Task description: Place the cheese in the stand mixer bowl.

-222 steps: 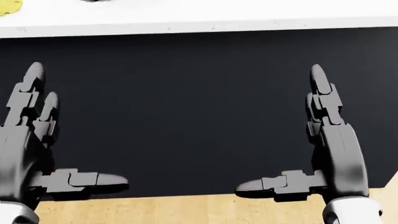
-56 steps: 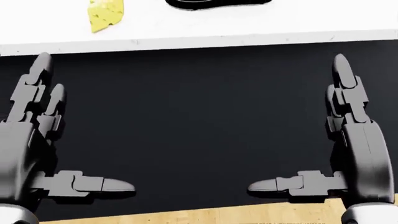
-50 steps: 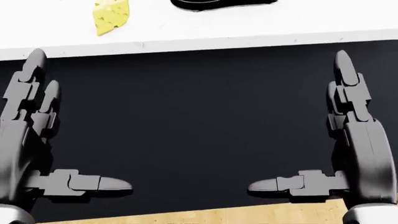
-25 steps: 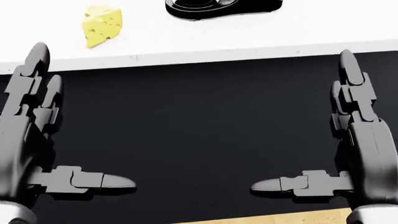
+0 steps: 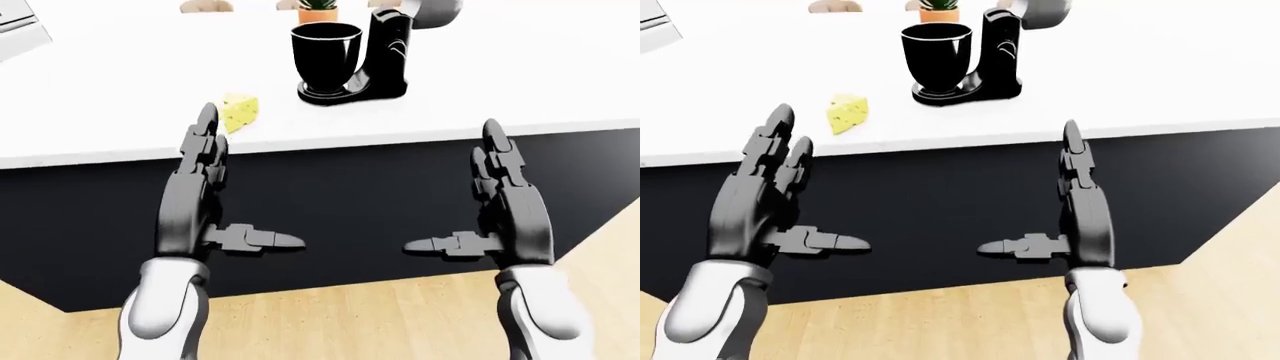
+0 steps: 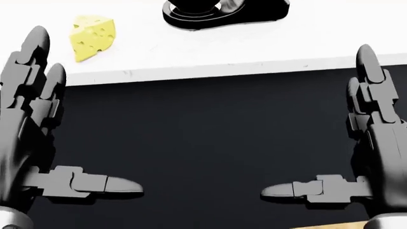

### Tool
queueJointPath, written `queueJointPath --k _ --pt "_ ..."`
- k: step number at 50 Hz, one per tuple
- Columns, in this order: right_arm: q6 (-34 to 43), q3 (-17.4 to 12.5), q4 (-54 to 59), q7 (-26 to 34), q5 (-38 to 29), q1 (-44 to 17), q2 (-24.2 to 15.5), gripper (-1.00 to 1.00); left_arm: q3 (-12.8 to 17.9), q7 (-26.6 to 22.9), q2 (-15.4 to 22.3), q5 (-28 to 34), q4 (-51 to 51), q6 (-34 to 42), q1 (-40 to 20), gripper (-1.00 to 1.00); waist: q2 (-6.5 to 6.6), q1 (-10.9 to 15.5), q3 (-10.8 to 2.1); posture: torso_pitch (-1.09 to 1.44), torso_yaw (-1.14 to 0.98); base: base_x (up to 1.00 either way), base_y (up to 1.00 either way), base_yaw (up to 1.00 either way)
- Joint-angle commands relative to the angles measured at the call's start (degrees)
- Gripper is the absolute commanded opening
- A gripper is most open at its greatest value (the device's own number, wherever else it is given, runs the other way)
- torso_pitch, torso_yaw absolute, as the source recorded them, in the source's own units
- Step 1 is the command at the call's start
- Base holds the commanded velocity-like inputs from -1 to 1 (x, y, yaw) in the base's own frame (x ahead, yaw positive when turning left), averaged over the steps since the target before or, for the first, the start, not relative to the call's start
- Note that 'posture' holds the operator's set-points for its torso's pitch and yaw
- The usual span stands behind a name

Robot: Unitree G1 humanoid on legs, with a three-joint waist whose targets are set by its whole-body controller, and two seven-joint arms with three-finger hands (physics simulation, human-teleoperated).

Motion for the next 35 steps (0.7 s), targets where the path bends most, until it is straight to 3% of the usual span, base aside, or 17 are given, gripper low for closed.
queueJointPath --k 1,3,4,5,6,7,13,15,17,18,20,26,28,30,31,32,35 --pt "-1.27 0.20 -2.11 0.07 -0.01 -0.88 -0.04 1.00 0.17 0.55 0.28 0.52 -2.10 -2.14 -0.22 1.00 0.04 0.13 -0.73 0.00 0.00 0.14 0.00 0.00" --pt "-1.21 0.37 -2.22 0.03 -0.13 -0.87 0.01 1.00 0.07 0.54 0.20 0.62 -2.15 -2.61 0.24 1.00 2.18 -0.12 -0.79 0.00 0.00 0.13 0.00 0.00" --pt "-1.32 0.56 -1.99 -0.06 -0.23 -0.94 0.06 1.00 0.15 0.52 0.17 0.62 -2.37 -2.28 0.07 1.00 4.05 -0.25 -1.51 0.00 0.00 0.15 0.00 0.00" --pt "-1.35 0.61 -1.93 -0.07 -0.27 -0.96 0.07 1.00 0.52 0.38 0.37 0.56 -2.96 -0.78 -0.90 1.00 4.34 -0.48 -2.07 0.00 0.00 0.14 0.00 0.00" --pt "-1.34 0.58 -1.96 -0.04 -0.26 -0.94 0.08 1.00 0.72 0.32 0.45 0.49 -3.21 -0.15 -1.32 1.00 3.24 0.39 -1.40 0.00 0.00 0.14 0.00 0.00" --pt "-1.27 0.50 -2.13 0.02 -0.24 -0.91 0.06 1.00 0.51 0.45 0.34 0.57 -2.86 -1.29 -0.54 1.00 3.70 0.09 -1.05 0.00 0.00 0.14 0.00 0.00" --pt "-1.30 0.52 -2.31 0.06 -0.32 -0.77 0.14 1.00 1.06 0.36 0.76 0.31 -4.86 1.79 -2.07 1.00 0.72 0.61 -1.08 0.00 0.00 0.13 0.00 0.00" --pt "-1.41 0.56 -2.12 0.04 -0.33 -0.81 0.15 1.00 0.71 0.51 0.51 0.39 -3.86 -0.58 -0.59 1.00 -1.11 0.90 -1.17 0.00 0.00 0.14 0.00 0.00" --pt "-1.36 0.52 -2.16 0.06 -0.33 -0.84 0.12 1.00 1.17 0.34 0.77 0.23 -4.40 1.30 -1.94 1.00 -4.68 0.81 -2.08 0.00 0.00 0.14 0.00 0.00" --pt "-1.29 0.53 -2.25 0.06 -0.35 -0.85 0.12 1.00 1.23 0.35 0.81 0.19 -4.45 1.43 -2.06 1.00 -2.63 0.39 -1.68 0.00 0.00 0.13 0.00 0.00" --pt "-1.33 0.58 -2.19 0.04 -0.37 -0.87 0.14 1.00 1.21 0.39 0.82 0.17 -3.94 0.70 -1.73 1.00 -3.34 0.42 -1.36 0.00 0.00 0.13 0.00 0.00" --pt "-1.43 0.59 -2.27 0.00 -0.41 -0.78 0.17 1.00 1.70 0.36 0.97 -0.02 -3.68 0.51 -1.88 1.00 -0.14 0.16 -0.56 0.00 0.00 0.14 0.00 0.00" --pt "-1.49 0.69 -2.14 -0.01 -0.44 -0.80 0.17 1.00 1.61 0.48 0.80 -0.12 -3.60 -0.28 -1.19 1.00 2.07 -0.10 -0.77 0.00 0.00 0.14 0.00 0.00" --pt "-1.33 0.66 -2.34 0.04 -0.45 -0.80 0.17 1.00 1.61 0.52 0.83 -0.14 -3.27 -0.71 -1.08 1.00 5.14 -0.13 -1.55 0.00 0.00 0.14 0.00 0.00" --pt "-1.33 0.65 -2.37 0.07 -0.40 -0.81 0.19 1.00 1.72 0.53 0.77 -0.27 -3.24 -0.73 -1.06 1.00 2.82 0.52 -1.22 0.00 0.00 0.13 0.00 0.00" --pt "-1.14 0.81 -2.41 0.08 -0.50 -0.97 0.14 1.00 1.62 0.60 0.74 -0.26 -3.27 -0.78 -0.90 1.00 3.82 0.07 -1.26 0.00 0.00 0.14 0.00 0.00" --pt "-1.04 0.66 -2.77 0.16 -0.50 -0.77 0.15 1.00 1.57 0.66 0.77 -0.32 -3.18 -0.75 -0.98 1.00 2.80 0.54 -1.68 0.00 0.00 0.14 0.00 0.00"
